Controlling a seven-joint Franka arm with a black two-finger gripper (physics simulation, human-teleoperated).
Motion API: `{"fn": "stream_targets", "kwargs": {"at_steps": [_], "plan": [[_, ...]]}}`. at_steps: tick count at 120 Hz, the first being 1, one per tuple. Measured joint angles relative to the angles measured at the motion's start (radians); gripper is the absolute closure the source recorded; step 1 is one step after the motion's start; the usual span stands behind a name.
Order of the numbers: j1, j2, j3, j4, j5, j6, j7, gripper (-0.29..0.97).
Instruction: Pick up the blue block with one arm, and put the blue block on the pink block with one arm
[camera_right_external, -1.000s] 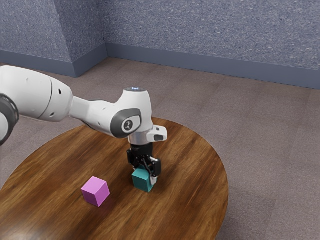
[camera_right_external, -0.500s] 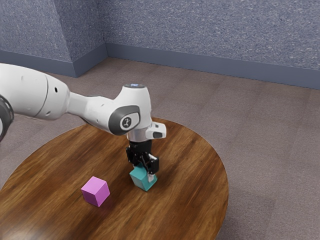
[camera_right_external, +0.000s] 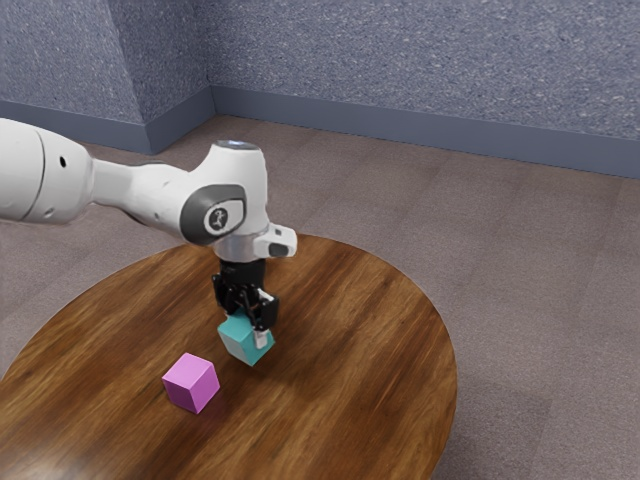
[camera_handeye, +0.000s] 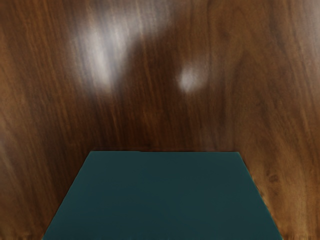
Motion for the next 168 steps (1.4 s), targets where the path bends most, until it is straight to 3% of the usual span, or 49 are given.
{"fn": "stream_targets", "kwargs": {"at_steps": [42,168], "plan": [[0.097,-0.122,-0.006,-0.092,-0.004,-0.105,0.088,0.32],[0.185,-0.142,-0.056,-0.166,-0.036,-0.115,0.089,0.32]]}}
